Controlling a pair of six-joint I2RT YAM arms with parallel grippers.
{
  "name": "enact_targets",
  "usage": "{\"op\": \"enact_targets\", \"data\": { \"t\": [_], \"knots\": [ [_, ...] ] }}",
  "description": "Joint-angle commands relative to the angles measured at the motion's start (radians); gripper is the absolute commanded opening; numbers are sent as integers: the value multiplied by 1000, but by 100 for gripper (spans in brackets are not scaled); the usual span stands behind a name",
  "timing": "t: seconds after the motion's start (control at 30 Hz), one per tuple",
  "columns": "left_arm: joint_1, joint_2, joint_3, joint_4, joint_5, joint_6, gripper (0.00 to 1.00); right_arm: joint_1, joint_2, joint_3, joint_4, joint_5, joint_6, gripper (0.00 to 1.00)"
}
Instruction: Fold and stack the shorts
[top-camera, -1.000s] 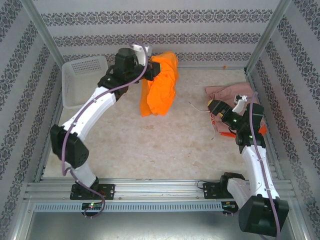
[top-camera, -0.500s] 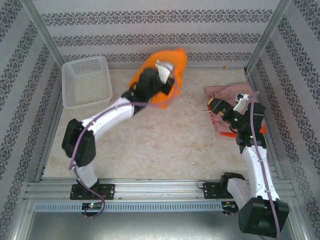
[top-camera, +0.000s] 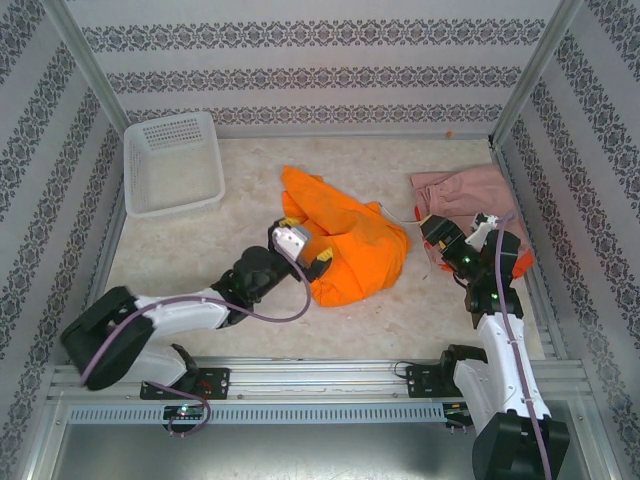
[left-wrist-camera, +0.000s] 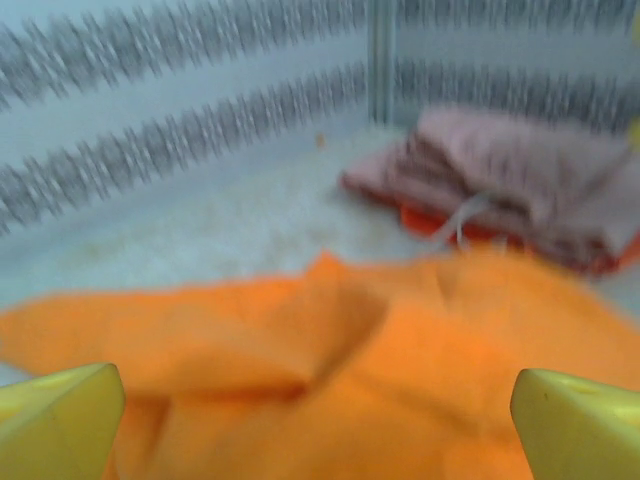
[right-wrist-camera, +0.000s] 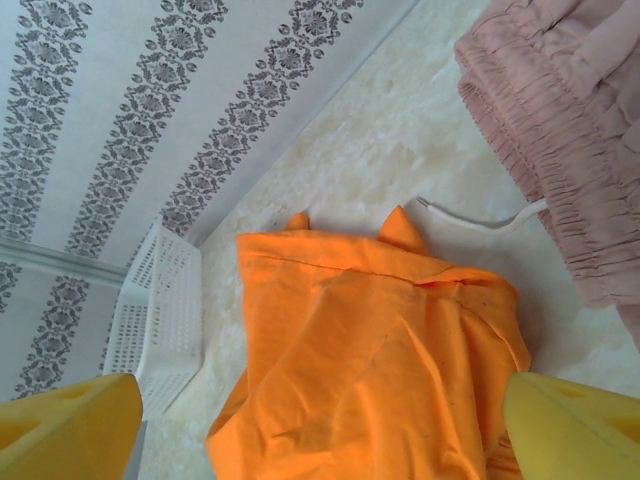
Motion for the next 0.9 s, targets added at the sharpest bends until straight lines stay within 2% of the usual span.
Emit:
{"op": "enact_targets", "data": {
  "t": [0.0, 0.13, 0.23, 0.33, 0.4, 0.53, 0.67, 0.73, 0.8, 0.87],
  "knots": [
    [2, -99, 106, -246, -80, -68, 100, 8, 7, 25, -42, 35, 19, 90],
    [27, -146, 181, -440, -44, -111, 100, 57, 52, 23, -106, 72, -25, 88],
    [57, -152, 208, -534, -22, -162, 100, 157, 90, 53, -199, 166, -108, 88],
    [90, -160, 186, -535, 7, -212, 100, 266, 131, 78, -262, 285, -158, 89],
    [105, -173, 161, -513, 23, -241, 100, 305, 160, 82, -274, 335, -142, 90],
    [119, -188, 135, -499, 40, -267, 100, 357, 245, 55, -160, 316, -64, 89],
    [126, -185, 142, -520, 52, -275, 100, 432, 377, 114, -133, 352, -76, 86],
    [129, -187, 142, -524, 55, -278, 100, 451, 439, 149, -123, 350, -76, 79],
    [130, -190, 141, -529, 53, -278, 100, 459, 489, 181, -112, 345, -76, 64],
    [133, -197, 138, -537, 44, -280, 100, 461, 533, 222, -108, 355, -88, 46]
  ]
}}
